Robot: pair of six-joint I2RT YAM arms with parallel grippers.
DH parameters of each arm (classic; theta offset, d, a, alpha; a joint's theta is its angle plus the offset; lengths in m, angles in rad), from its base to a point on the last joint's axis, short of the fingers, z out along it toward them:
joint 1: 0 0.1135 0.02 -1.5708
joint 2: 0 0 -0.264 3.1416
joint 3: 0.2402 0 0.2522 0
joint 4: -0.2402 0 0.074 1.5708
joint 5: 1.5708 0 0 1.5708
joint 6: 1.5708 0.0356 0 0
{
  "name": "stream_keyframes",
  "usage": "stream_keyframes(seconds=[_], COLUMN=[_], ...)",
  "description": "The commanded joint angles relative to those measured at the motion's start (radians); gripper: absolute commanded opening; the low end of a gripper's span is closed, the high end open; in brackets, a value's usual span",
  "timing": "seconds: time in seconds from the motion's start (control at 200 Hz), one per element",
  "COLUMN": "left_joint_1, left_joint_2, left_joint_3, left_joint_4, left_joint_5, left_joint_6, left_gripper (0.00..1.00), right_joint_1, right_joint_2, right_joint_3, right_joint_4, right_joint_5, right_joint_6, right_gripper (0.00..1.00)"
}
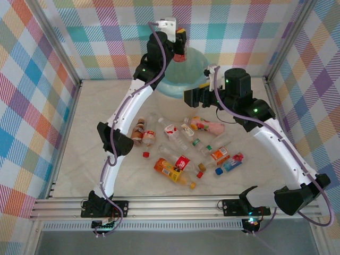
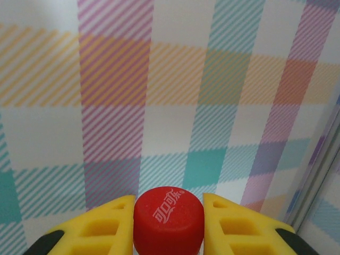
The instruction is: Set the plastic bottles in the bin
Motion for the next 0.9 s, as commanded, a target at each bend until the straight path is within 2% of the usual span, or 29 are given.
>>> stream_keyframes(seconds=[0.0, 0.395, 0.47, 0.52, 0.615, 0.705, 0.895], left_joint_1=[-0.007, -0.006, -0.006, -0.006, -0.006, -0.006, -0.006], left_joint_2=[0.021, 0.042, 0.047, 0.049, 0.048, 0.04, 0.005], left_joint_3=[0.012, -0.148, -0.152, -0.152, -0.152, -0.151, -0.149], left_joint_4=[-0.019, -0.006, 0.0, 0.002, 0.003, 0.001, -0.008], left_joint_5=[0.023, 0.005, 0.006, 0.005, 0.003, 0.006, 0.02], left_joint_6=[0.027, -0.038, -0.039, -0.039, -0.037, -0.037, -0.031], left_gripper=[0.0, 0.0, 0.02, 0.08, 0.26, 0.36, 0.39], right_joint_1=[-0.002, -0.002, -0.002, -0.002, -0.002, -0.002, -0.002], right_joint_2=[-0.039, -0.069, -0.072, -0.075, -0.083, -0.086, -0.091], right_joint_3=[-0.031, -0.086, -0.085, -0.089, -0.096, -0.097, -0.075], right_joint_4=[0.039, 0.037, 0.027, 0.027, 0.03, 0.029, 0.015], right_joint_5=[0.006, 0.03, 0.032, 0.035, 0.038, 0.04, 0.032], right_joint_6=[0.013, 0.005, 0.0, -0.002, -0.003, -0.005, -0.008], right_gripper=[0.85, 0.85, 0.86, 0.86, 0.86, 0.86, 0.86])
